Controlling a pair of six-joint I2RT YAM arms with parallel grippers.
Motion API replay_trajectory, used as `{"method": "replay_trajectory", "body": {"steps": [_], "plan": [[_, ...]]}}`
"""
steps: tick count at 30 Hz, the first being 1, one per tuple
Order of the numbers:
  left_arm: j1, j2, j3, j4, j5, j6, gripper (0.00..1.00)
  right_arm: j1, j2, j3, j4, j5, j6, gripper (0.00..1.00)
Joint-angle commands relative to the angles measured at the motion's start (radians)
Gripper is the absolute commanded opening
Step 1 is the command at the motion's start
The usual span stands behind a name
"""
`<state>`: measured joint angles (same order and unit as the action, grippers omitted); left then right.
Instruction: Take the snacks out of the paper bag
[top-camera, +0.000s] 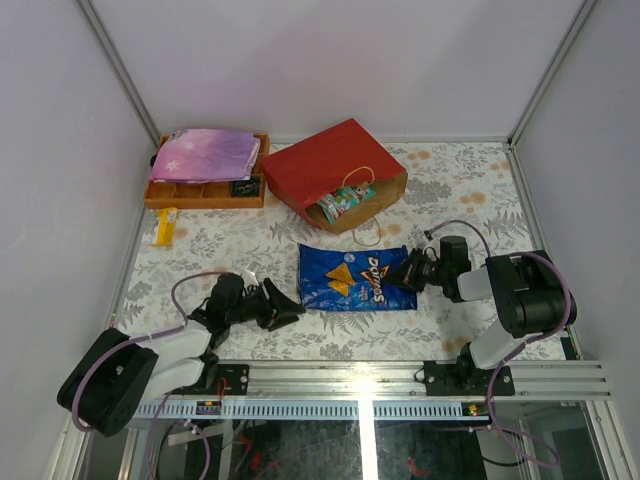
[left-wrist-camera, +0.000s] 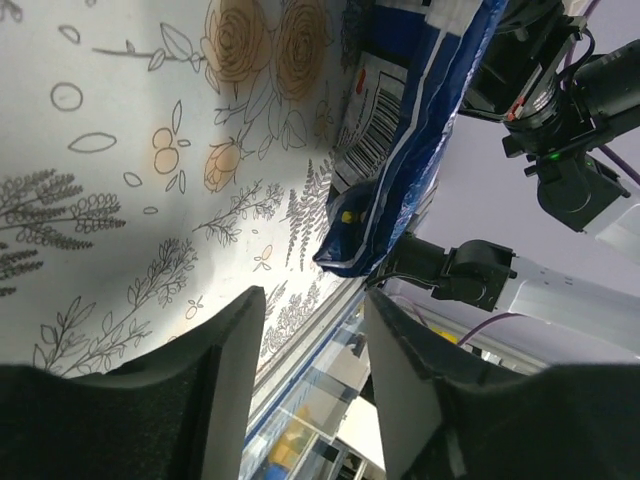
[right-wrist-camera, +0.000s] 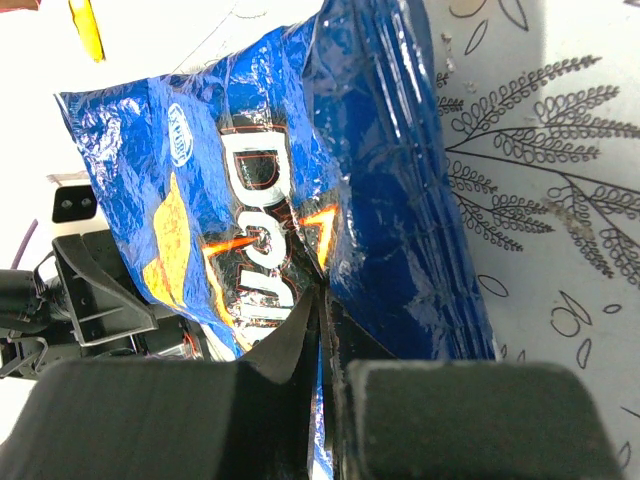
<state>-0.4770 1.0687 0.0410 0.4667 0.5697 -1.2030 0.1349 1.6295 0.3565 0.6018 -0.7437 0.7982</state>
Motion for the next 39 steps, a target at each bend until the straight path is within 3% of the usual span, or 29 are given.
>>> {"method": "replay_trajectory", "body": {"steps": [1,7,17,29,39], "plan": [[-0.005,0.030,0.029,0.094,-0.002,0.016,0.40,-0.016,0.001,-0.013,-0.051,0.092,-0.031,0.00],[-0.005,0.091,0.050,0.139,-0.003,0.021,0.24,-0.015,-0.002,-0.011,-0.055,0.086,-0.036,0.00],[-0.005,0.163,0.084,0.203,0.022,0.042,0.34,-0.015,-0.001,-0.007,-0.058,0.071,-0.046,0.00],[-0.003,0.166,0.111,0.197,0.052,0.099,0.34,-0.015,0.016,-0.007,-0.041,0.054,-0.049,0.00],[-0.003,0.210,0.127,0.187,0.058,0.141,0.23,-0.016,0.016,-0.010,-0.041,0.048,-0.055,0.00]]}}
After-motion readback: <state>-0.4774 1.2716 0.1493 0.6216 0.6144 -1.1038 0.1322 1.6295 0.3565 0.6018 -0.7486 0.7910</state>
